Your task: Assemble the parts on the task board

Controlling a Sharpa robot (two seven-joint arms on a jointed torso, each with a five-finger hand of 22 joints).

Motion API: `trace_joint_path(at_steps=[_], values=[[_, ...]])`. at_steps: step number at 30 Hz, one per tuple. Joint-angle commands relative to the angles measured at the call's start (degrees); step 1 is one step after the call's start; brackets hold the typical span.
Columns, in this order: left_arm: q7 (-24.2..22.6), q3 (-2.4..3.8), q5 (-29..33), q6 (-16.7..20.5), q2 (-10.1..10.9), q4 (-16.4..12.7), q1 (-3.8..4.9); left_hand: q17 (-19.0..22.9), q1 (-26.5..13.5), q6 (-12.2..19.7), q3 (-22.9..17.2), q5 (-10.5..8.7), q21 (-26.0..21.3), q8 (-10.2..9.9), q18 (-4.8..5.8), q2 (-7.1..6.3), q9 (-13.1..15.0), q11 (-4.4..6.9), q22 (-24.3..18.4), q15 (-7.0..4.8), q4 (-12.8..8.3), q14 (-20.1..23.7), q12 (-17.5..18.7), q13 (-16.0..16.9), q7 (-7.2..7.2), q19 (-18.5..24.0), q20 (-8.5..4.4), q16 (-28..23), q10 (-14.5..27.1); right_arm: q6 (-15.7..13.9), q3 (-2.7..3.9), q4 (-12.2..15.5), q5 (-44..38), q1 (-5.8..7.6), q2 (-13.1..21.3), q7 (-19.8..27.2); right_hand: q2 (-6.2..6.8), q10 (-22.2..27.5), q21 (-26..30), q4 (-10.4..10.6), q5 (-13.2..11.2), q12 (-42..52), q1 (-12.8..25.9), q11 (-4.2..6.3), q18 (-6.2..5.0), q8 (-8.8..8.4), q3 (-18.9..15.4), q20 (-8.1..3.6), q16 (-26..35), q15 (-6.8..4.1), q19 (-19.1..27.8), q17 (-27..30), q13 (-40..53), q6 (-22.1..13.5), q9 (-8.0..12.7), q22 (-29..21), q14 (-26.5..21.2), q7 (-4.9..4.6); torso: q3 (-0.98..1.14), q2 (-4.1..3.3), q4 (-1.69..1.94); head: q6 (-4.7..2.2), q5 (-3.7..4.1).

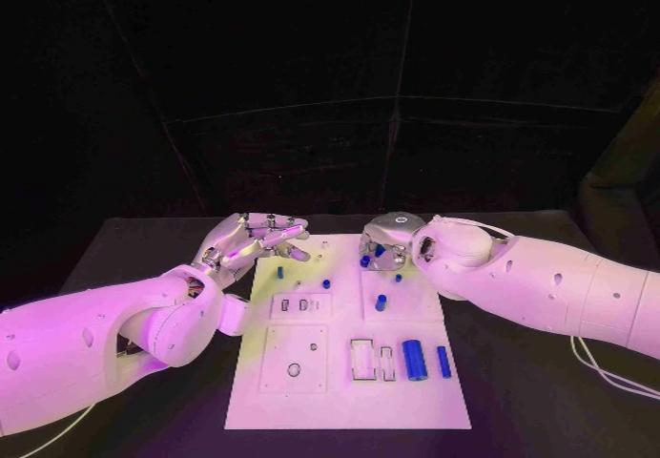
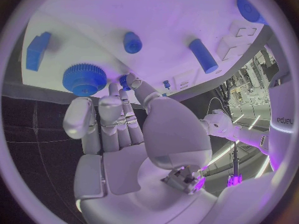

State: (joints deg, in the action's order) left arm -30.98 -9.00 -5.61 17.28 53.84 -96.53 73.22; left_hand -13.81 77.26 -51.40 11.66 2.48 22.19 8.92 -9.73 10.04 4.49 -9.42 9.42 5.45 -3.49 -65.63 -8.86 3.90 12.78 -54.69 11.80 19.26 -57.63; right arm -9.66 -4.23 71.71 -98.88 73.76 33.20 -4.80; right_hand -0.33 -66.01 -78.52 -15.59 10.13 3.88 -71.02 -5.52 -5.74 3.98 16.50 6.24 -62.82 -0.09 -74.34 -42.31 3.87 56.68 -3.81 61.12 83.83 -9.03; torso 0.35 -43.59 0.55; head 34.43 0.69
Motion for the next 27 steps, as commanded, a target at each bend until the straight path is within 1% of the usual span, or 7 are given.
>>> trace_joint_path(at_steps=[1, 9, 12, 15, 19, 22, 27], values=[[0.0, 0.04, -0.2, -0.8, 0.1, 0.0, 0.09, -0.1, -0.5, 0.0, 0.0, 0.29, -0.4, -0.3, -0.67, 0.25, -0.1, -0.11, -0.1, 0.35, -0.1, -0.1, 0.2, -0.1, 0.33, -0.4, 0.16, -0.2, 0.3, 0.9, 0.05, -0.1, -0.2, 0.15, -0.2, 0.3, -0.25, 0.2, -0.3, 0.0, -0.3, -0.1, 0.5, 0.09, 0.33, -0.08, 0.6, 0.22, -0.4, 0.42, -0.2, -0.1, 0.0, 0.3, -0.1, 0.1, 0.3, -0.14, 0.01, 0.0, 0.03, 0.18, -0.12], [0.3, 0.04, -0.2, -1.1, 0.1, 0.2, 0.09, -0.1, -0.5, 0.0, 0.0, 0.3, -0.4, -0.3, -0.67, 0.34, -0.1, -0.12, -0.1, 0.36, -0.1, -0.1, 0.3, -0.1, 0.33, -0.4, 0.17, -0.2, 0.3, 0.8, 0.05, -0.3, 0.5, 0.15, -0.6, 0.5, -0.68, -0.3, -0.6, 0.5, -0.6, -0.1, 0.9, 0.13, 0.36, -0.08, 1.5, 0.28, -0.9, 0.43, -0.2, -0.4, 0.0, 0.6, -0.1, 0.5, 0.2, -0.15, 0.02, -0.04, -0.1, 0.58, -0.33], [0.5, 0.04, -0.2, -1.2, 0.0, 0.2, 0.09, -0.1, -0.5, 0.0, 0.0, 0.3, -0.4, -0.3, -0.67, 0.34, -0.1, -0.12, -0.1, 0.36, -0.1, -0.1, 0.3, -0.1, 0.33, -0.4, 0.17, -0.2, 0.3, 0.9, 0.05, -0.6, 0.8, 0.15, -0.8, 0.5, -1.14, -0.7, -0.8, 1.1, -0.6, 0.0, 1.2, 0.22, 0.4, 0.09, 2.1, 0.28, -1.4, 0.38, -0.2, -0.7, 0.1, 1.2, -0.2, 0.8, 0.1, -0.1, 0.02, -0.05, -0.13, 0.68, -0.39], [0.6, 0.04, -0.2, -1.2, 0.0, 0.1, 0.1, -0.1, -0.5, 0.0, 0.0, 0.3, -0.4, -0.3, -0.67, 0.37, -0.1, -0.12, -0.1, 0.36, -0.1, -0.1, 0.3, -0.1, 0.34, -0.4, 0.17, -0.2, 0.3, 1.1, 0.05, -0.8, 1.0, 0.15, -0.9, 0.3, -1.72, -1.3, -1.1, 1.5, -0.7, 0.1, 1.1, 0.33, 0.43, 0.6, 3.1, 0.21, -1.9, 0.29, -0.2, -1.0, 0.1, 2.6, -0.4, 1.2, 0.1, -0.08, 0.02, -0.09, -0.06, 0.85, -0.17], [0.7, 0.04, -0.2, -1.3, 0.1, 0.1, 0.12, -0.2, -0.5, 0.0, -0.1, 0.3, -0.4, -0.3, -0.67, 0.4, -0.1, -0.13, -0.1, 0.36, -0.1, -0.1, 0.3, -0.1, 0.35, -0.4, 0.17, -0.2, 0.3, 1.5, 0.05, -1.2, 1.1, 0.16, -1.2, 0.1, -2.19, -2.1, -1.4, 1.7, -2.4, 0.1, 0.5, 0.51, 0.49, 0.77, 4.8, 0.09, -2.5, 0.15, -0.3, -1.3, 0.2, 3.6, -0.4, 1.6, 0.0, 0.06, -0.01, -0.1, -0.04, 0.89, -0.02], [0.8, 0.04, -0.2, -1.4, 0.1, 0.0, 0.13, -0.2, -0.5, 0.0, -0.1, 0.3, -0.4, -0.3, -0.67, 0.4, -0.1, -0.13, -0.1, 0.36, -0.1, -0.1, 0.3, -0.1, 0.35, -0.4, 0.17, -0.2, 0.3, 1.6, 0.04, -1.6, 1.1, 0.16, -1.4, 0.0, -2.19, -2.2, -1.4, 1.7, -2.6, 0.1, 0.4, 0.55, 0.5, 0.74, 5.2, 0.07, -2.6, 0.14, -0.3, -1.3, 0.2, 3.8, -0.4, 1.7, 0.0, 0.06, 0.0, -0.05, -0.06, 0.99, -0.03], [0.9, 0.04, -0.2, -1.5, 0.1, 0.0, 0.16, -0.2, -0.4, 0.0, -0.1, 0.29, -0.4, -0.4, -0.67, 0.44, -0.1, -0.14, -0.1, 0.36, -0.1, -0.1, 0.4, -0.1, 0.36, -0.5, 0.17, -0.2, 0.3, -0.6, 0.04, -1.5, 1.1, 0.15, -1.4, 0.1, -2.34, -3.4, -1.7, 1.8, -3.0, 0.3, -0.2, 0.87, 0.54, 1.14, 6.6, -0.07, -3.0, -0.08, -0.3, -1.5, 0.3, 5.2, -0.6, 2.1, -0.1, 0.33, 0.0, -0.04, -0.12, 1.21, -0.32]])
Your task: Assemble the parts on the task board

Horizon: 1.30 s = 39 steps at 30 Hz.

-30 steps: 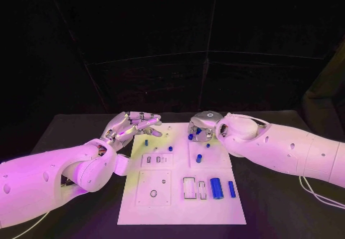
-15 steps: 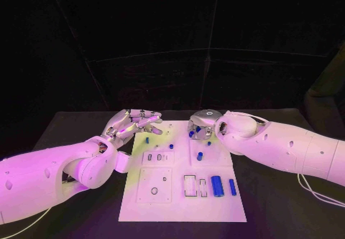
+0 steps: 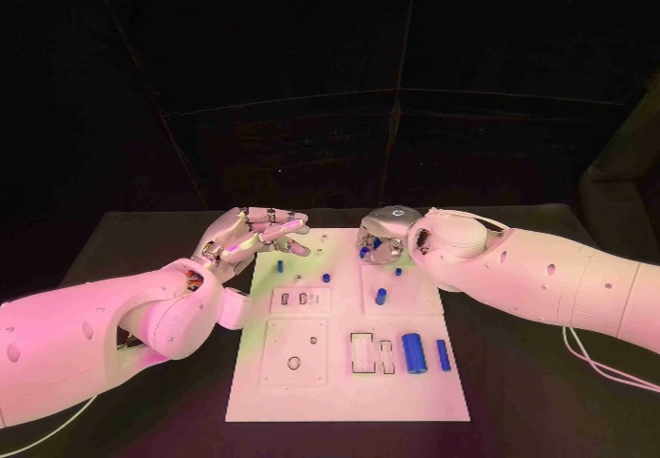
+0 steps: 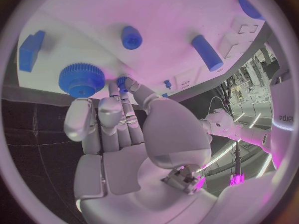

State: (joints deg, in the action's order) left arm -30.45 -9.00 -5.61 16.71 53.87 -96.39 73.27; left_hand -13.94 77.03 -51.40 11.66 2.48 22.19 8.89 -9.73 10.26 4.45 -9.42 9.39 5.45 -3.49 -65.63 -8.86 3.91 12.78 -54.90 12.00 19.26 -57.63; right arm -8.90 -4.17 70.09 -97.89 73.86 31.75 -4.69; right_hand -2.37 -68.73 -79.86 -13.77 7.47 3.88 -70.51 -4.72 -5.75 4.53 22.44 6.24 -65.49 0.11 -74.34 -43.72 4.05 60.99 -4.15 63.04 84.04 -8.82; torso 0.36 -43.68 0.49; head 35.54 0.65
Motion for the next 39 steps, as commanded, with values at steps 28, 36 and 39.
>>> trace_joint_path(at_steps=[28, 36, 39], values=[[-0.2, 0.04, 2.7, -2.4, 0.4, 2.0, 0.64, -0.5, -0.2, -0.1, -0.3, 0.29, -1.2, -0.9, -0.58, 0.37, -0.3, -0.37, -0.6, 0.71, -0.5, 1.2, 1.0, -0.1, 0.56, 0.5, 0.22, -1.1, 0.3, -13.0, 0.05, -3.5, 2.2, 0.42, -4.5, 0.9, 1.13, -0.5, -0.7, 0.4, -0.7, -0.3, -0.6, -0.26, 0.63, -0.14, 2.4, -0.03, -0.6, -0.08, -0.2, 0.6, -0.1, 0.9, -0.1, 0.6, -0.7, -0.34, -0.08, -0.38, 0.07, -2.03, -1.32], [-0.2, 0.04, 2.7, -2.5, 0.3, 2.4, 0.64, -0.5, -0.2, -0.1, -0.3, 0.29, -1.2, -1.0, -0.58, 0.38, -0.3, -0.38, -0.6, 0.72, -0.5, 1.2, 1.0, -0.1, 0.57, 0.5, 0.24, -1.2, 0.3, -11.5, 0.05, -6.4, 2.2, 0.45, -7.6, 0.8, 1.28, 0.0, -0.8, 0.6, -0.5, -0.4, -0.5, -0.38, 0.62, -0.39, 2.7, 0.07, -0.6, 0.02, -0.2, 0.7, -0.2, 0.7, 0.0, 0.6, -0.7, -0.4, -0.19, -0.84, 0.29, -2.2, -1.14], [-0.2, 0.04, 2.7, -2.4, 0.3, 2.3, 0.65, -0.5, -0.2, -0.1, -0.3, 0.29, -1.2, -1.0, -0.58, 0.38, -0.3, -0.38, -0.6, 0.72, -0.5, 1.2, 1.0, -0.1, 0.57, 0.5, 0.24, -1.2, 0.3, -10.9, 0.05, -7.4, 2.2, 0.46, -8.6, 0.8, 1.32, 0.1, -0.8, 0.7, -0.5, -0.4, -0.5, -0.41, 0.63, -0.44, 2.8, 0.09, -0.6, 0.04, -0.2, 0.8, -0.2, 0.7, 0.0, 0.7, -0.7, -0.43, -0.19, -1.0, 0.38, -2.15, -1.22]])
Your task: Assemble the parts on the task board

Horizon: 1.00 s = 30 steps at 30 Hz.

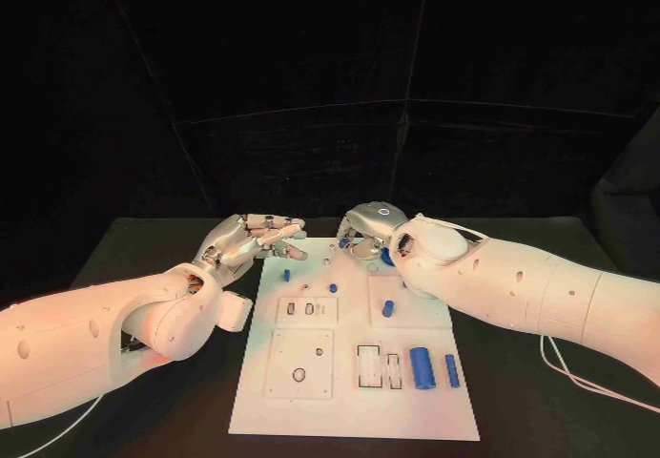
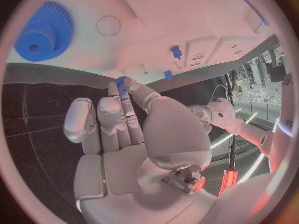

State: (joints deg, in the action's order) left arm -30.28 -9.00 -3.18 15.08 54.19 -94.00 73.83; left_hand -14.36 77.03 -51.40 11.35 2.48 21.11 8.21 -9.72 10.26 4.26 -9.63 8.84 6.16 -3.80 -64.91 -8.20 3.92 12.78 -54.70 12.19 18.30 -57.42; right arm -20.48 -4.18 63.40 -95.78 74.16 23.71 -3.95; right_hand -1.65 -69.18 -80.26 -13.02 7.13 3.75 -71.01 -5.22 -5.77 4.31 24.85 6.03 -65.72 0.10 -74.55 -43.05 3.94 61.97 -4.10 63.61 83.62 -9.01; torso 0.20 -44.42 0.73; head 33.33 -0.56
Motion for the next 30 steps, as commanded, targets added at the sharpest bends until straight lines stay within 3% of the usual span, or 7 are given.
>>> trace_joint_path(at_steps=[1, 11, 20, 30], values=[[-0.3, 0.04, 0.3, -0.8, -0.1, -0.1, 0.09, -0.1, -0.2, -0.1, 0.0, 0.29, -0.1, -0.3, -0.58, 0.38, -0.1, -0.17, -0.1, 0.01, -0.2, 0.5, 0.3, -0.1, 0.57, 0.3, 0.05, -0.2, 0.1, 0.9, 0.05, -0.9, 0.1, 0.16, -0.8, 0.0, 0.6, 0.5, -0.4, -0.1, -0.2, -0.3, 0.0, 0.09, 0.64, -0.22, 0.4, 0.3, -0.4, 0.06, 0.0, 0.1, -0.1, -0.3, -0.1, 0.1, -0.3, -0.24, -0.03, -0.3, 0.2, 0.06, 0.04], [-0.3, 0.04, 0.3, -0.8, 0.0, -0.2, 0.11, -0.1, -0.2, -0.1, -0.1, 0.29, -0.2, -0.3, -0.58, 0.41, -0.1, -0.19, -0.1, 0.04, -0.3, 0.6, 0.4, -0.1, 0.59, 0.3, 0.07, -0.3, 0.1, 1.0, 0.06, -1.8, -0.1, 0.18, -2.1, -0.2, 0.68, 0.7, -0.4, 0.0, -0.2, -0.2, 0.1, 0.05, 0.64, -0.29, 0.5, 0.33, -0.4, 0.09, 0.1, 0.1, -0.1, -0.4, 0.0, 0.1, -0.3, -0.29, -0.08, -0.4, 0.13, 0.26, 0.06], [0.0, 0.04, 0.3, -0.7, -0.1, -0.2, 0.15, -0.1, -0.2, -0.1, -0.1, 0.29, -0.2, -0.3, -0.58, 0.41, -0.1, -0.19, -0.1, 0.04, -0.3, 0.6, 0.4, -0.1, 0.59, 0.3, 0.07, -0.3, 0.1, 1.4, 0.06, -3.1, -0.2, 0.19, -3.4, -0.5, 0.84, 0.9, -0.3, 0.3, -0.2, -0.2, 0.2, -0.04, 0.61, -0.39, 0.6, 0.4, -0.3, 0.16, 0.2, 0.5, -0.1, -0.5, 0.0, -0.1, -0.4, -0.36, -0.09, -0.33, 0.32, 0.5, 0.24], [0.3, 0.04, 0.3, -0.9, -0.2, -0.1, 0.2, -0.1, -0.2, -0.1, -0.1, 0.29, -0.2, -0.4, -0.58, 0.45, -0.1, -0.21, -0.2, 0.05, -0.3, 0.7, 0.4, -0.1, 0.61, 0.4, 0.09, -0.4, 0.1, 2.6, 0.06, -4.4, -0.2, 0.19, -4.6, -1.0, 1.17, 1.3, -0.2, 0.6, -0.4, -0.2, 0.5, -0.14, 0.55, -0.53, 0.7, 0.51, -0.1, 0.27, 0.4, 0.9, -0.1, -0.8, 0.0, -0.3, -0.5, -0.44, -0.09, -0.37, 0.18, 0.46, 0.13]])
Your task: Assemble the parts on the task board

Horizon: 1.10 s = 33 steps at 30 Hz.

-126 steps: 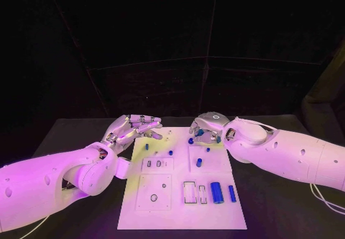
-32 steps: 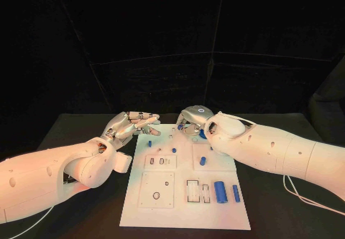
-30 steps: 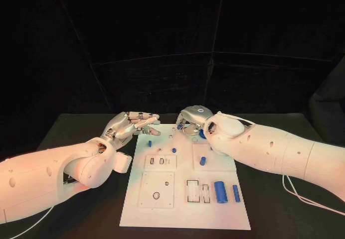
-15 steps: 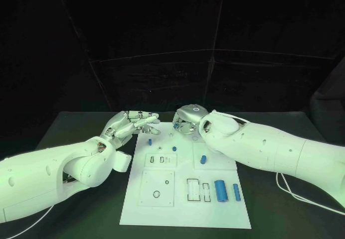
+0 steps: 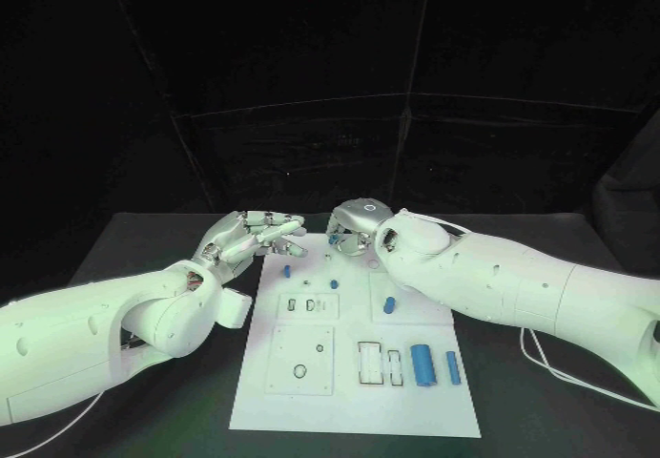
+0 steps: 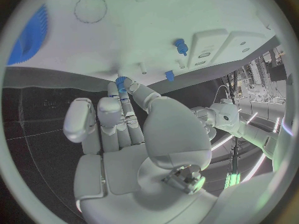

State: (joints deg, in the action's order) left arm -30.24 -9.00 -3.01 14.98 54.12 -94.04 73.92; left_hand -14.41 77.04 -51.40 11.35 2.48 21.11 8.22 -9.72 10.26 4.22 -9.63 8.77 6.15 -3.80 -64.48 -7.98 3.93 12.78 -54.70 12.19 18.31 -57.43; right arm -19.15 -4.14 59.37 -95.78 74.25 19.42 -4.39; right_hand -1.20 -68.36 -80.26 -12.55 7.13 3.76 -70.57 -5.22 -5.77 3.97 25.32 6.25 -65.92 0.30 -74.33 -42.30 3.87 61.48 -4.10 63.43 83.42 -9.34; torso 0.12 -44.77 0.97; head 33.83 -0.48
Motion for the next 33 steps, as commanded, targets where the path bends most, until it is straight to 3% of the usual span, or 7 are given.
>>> trace_joint_path(at_steps=[1, 8, 14, 19, 22, 27, 33], values=[[0.3, 0.04, 0.1, -0.8, -0.1, -0.1, 0.12, -0.1, -0.2, -0.1, -0.1, 0.29, -0.2, -0.4, -0.59, 0.48, -0.1, -0.22, -0.1, 0.07, -0.3, 0.3, 0.2, -0.1, 0.62, 0.4, 0.1, -0.4, 0.1, 1.5, 0.02, -0.5, -0.2, 0.1, -0.5, -0.7, 0.8, 0.6, -0.2, 0.2, -0.4, -0.3, 0.2, -0.17, 0.53, -0.22, 0.3, 0.31, 0.2, 0.08, 0.3, 0.3, -0.1, -0.4, 0.0, -0.3, -0.4, -0.12, -0.01, -0.03, -0.09, -0.04, 0.02], [0.5, 0.04, 0.1, -1.0, -0.2, -0.1, 0.17, -0.1, -0.2, -0.1, -0.1, 0.29, -0.3, -0.5, -0.59, 0.52, -0.1, -0.25, -0.1, 0.11, -0.3, 0.3, 0.3, -0.1, 0.66, 0.4, 0.13, -0.5, 0.2, 2.7, 0.02, -1.5, -0.2, 0.11, -1.0, -1.1, 1.79, 2.3, 0.5, 0.7, -0.7, -0.3, 0.5, -0.54, 0.21, -0.4, 0.6, 0.57, 1.4, 0.38, 1.5, 2.8, -0.2, -1.3, 0.2, -1.9, -1.0, -0.41, -0.01, -0.03, -0.09, 0.02, 0.05], [0.8, 0.04, 0.1, -1.3, -0.2, 0.0, 0.23, -0.1, -0.2, -0.1, -0.1, 0.29, -0.3, -0.5, -0.58, 0.54, -0.1, -0.28, -0.2, 0.14, -0.3, 0.4, 0.3, -0.1, 0.68, 0.5, 0.15, -0.5, 0.2, 2.4, 0.02, -1.5, -0.2, 0.14, -1.2, -0.9, 4.59, 7.0, 2.2, 2.1, -2.1, 0.0, 1.3, -1.44, -0.5, -0.44, -1.8, 1.37, 3.9, 1.16, 3.9, 7.1, -0.2, -6.7, 0.4, -5.6, -2.0, -1.02, 0.0, -0.04, -0.15, 0.09, -0.09], [1.0, 0.04, 0.1, -1.5, -0.1, 0.0, 0.26, -0.2, -0.3, 0.0, -0.1, 0.28, -0.5, -0.7, -0.58, 0.51, -0.1, -0.37, -0.3, 0.22, -0.3, 0.6, 0.5, -0.1, 0.77, 0.6, 0.22, -0.7, 0.3, 1.3, 0.01, -1.4, -0.2, 0.31, -1.1, -1.0, 4.93, 8.8, 3.0, 3.2, -3.4, 0.5, 0.4, -1.36, -0.72, -0.47, -4.6, 1.4, 4.7, 1.03, 4.7, 8.7, -0.1, -11.4, 0.4, -7.1, -2.2, -0.95, -0.01, -0.03, -0.17, 0.13, -0.09], [1.1, 0.04, 0.1, -1.6, -0.1, 0.1, 0.29, -0.2, -0.4, 0.1, -0.1, 0.28, -0.5, -0.7, -0.57, 0.5, -0.2, -0.39, -0.3, 0.25, -0.3, 0.6, 0.6, -0.1, 0.79, 0.6, 0.25, -0.8, 0.4, -0.1, 0.01, -1.0, -0.2, 0.43, -0.6, -1.2, 4.94, 9.0, 3.1, 3.5, -3.4, 0.7, 0.1, -1.33, -0.76, -0.49, -5.4, 1.34, 4.8, 1.07, 4.7, 8.9, -0.1, -12.2, 0.4, -7.2, -2.1, -1.05, -0.01, -0.04, -0.17, 0.07, -0.03], [1.1, 0.04, 0.1, -1.6, 0.1, 0.1, 0.3, -0.2, -0.4, 0.1, 0.0, 0.28, -0.6, -0.8, -0.57, 0.5, -0.2, -0.41, -0.3, 0.27, -0.3, 0.7, 0.6, -0.1, 0.81, 0.7, 0.27, -0.8, 0.4, -1.6, 0.01, 1.1, 0.4, 0.8, 1.9, -1.5, 4.52, 7.5, 2.8, 4.2, -2.8, 1.9, -0.3, -1.25, -0.62, 0.15, -6.3, 1.35, 4.3, 1.03, 4.2, 8.3, 0.2, -11.0, 0.0, -6.6, -1.8, -0.97, 0.09, -0.04, -0.37, -0.04, 0.01], [1.1, 0.04, 0.1, -1.8, 0.3, 0.1, 0.31, -0.2, -0.4, 0.1, 0.0, 0.28, -0.6, -0.8, -0.57, 0.5, -0.2, -0.41, -0.3, 0.27, -0.3, 0.7, 0.6, -0.1, 0.81, 0.7, 0.27, -0.8, 0.4, -2.0, 0.11, 7.6, 6.6, 1.26, 8.6, -3.2, 3.92, -0.2, 1.6, 5.6, -1.0, 6.1, -0.3, -0.05, -0.1, 0.66, -6.5, 0.75, 2.2, 0.19, 2.3, 5.5, 1.6, -9.0, -0.2, -3.6, -0.9, -0.66, 0.02, 0.1, -0.6, -0.35, 0.48]])
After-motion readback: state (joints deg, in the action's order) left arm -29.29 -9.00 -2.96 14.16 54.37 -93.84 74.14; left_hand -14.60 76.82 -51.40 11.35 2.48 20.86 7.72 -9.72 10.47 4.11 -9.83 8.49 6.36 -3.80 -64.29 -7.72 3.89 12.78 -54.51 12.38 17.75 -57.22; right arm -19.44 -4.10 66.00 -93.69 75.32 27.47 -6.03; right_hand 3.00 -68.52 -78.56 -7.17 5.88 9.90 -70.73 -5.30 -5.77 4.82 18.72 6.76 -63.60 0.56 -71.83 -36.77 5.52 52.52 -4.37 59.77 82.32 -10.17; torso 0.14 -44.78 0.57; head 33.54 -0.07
